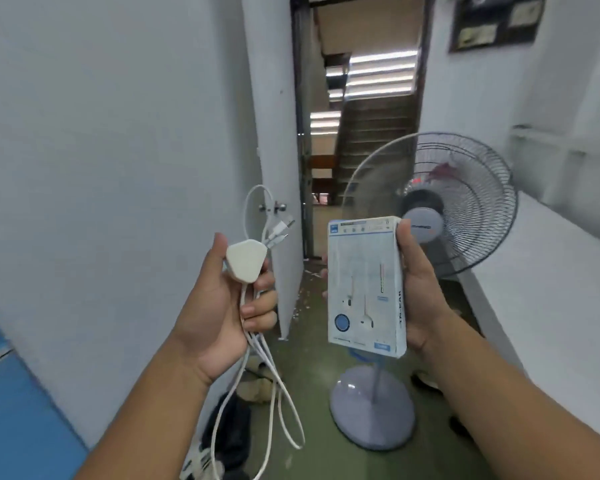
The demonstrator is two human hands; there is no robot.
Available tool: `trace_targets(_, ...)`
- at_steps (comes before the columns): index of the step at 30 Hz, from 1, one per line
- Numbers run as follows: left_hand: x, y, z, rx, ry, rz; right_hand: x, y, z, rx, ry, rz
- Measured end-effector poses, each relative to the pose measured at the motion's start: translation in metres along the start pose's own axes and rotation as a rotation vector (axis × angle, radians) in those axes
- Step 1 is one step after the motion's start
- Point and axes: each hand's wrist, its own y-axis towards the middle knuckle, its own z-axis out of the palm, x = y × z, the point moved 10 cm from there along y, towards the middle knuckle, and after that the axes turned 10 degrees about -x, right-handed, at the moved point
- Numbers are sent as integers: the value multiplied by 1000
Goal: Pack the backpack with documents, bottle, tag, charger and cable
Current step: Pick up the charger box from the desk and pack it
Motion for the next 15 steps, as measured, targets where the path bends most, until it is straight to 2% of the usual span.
trace_targets(7, 156, 54, 194, 447, -21, -357, 88, -142, -166, -390, 57, -225)
trace_targets(11, 231, 39, 280, 671, -12, -528, 115, -237, -224, -659, 41, -347)
trace_targets(15, 296, 4, 349, 855, 42, -714, 125, -342, -250, -958, 15, -483)
